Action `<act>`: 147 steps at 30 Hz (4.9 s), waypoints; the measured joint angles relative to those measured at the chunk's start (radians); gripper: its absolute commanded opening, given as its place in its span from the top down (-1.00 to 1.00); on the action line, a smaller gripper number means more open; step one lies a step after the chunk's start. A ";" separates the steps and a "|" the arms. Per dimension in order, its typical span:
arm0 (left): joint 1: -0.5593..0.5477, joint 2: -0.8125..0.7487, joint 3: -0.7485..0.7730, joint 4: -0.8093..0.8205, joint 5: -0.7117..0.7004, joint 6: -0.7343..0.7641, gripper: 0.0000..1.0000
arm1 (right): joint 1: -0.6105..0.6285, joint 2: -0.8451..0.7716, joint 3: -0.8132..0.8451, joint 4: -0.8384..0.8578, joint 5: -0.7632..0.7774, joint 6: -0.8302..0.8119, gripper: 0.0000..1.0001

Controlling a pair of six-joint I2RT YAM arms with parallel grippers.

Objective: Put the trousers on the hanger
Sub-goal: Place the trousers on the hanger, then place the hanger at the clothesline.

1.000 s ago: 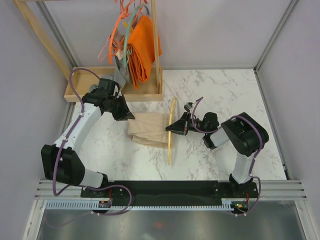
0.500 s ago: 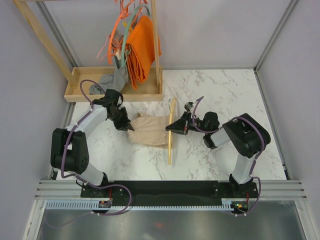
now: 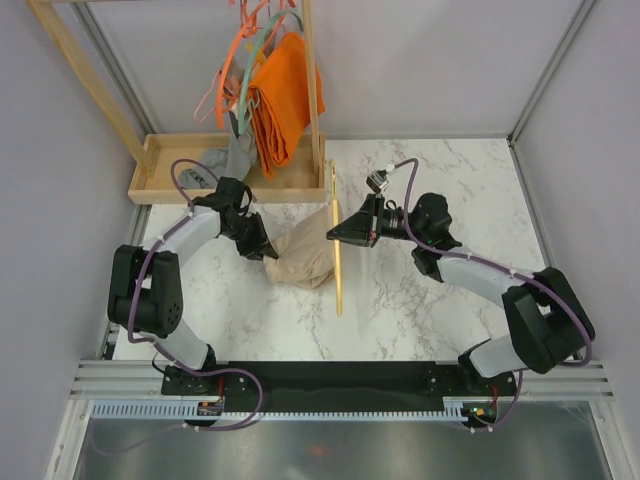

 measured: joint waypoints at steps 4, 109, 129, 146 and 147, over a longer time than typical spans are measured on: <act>-0.007 -0.021 0.003 0.012 0.047 -0.002 0.84 | 0.007 -0.084 0.097 -0.225 0.064 -0.088 1.00; -0.286 -0.547 0.680 -0.631 -0.783 -0.306 0.95 | 0.002 -0.052 0.936 -1.366 0.432 -0.417 -0.52; 0.302 -0.050 0.986 -0.162 -0.105 -0.252 0.95 | -0.089 0.052 1.200 -1.574 0.252 -0.640 -0.48; 0.563 -0.012 0.978 0.089 0.263 -0.269 0.95 | -0.109 0.058 1.200 -1.582 0.253 -0.665 -0.48; 0.564 -0.007 0.980 0.120 0.297 -0.279 0.95 | -0.109 0.058 1.199 -1.582 0.253 -0.665 -0.48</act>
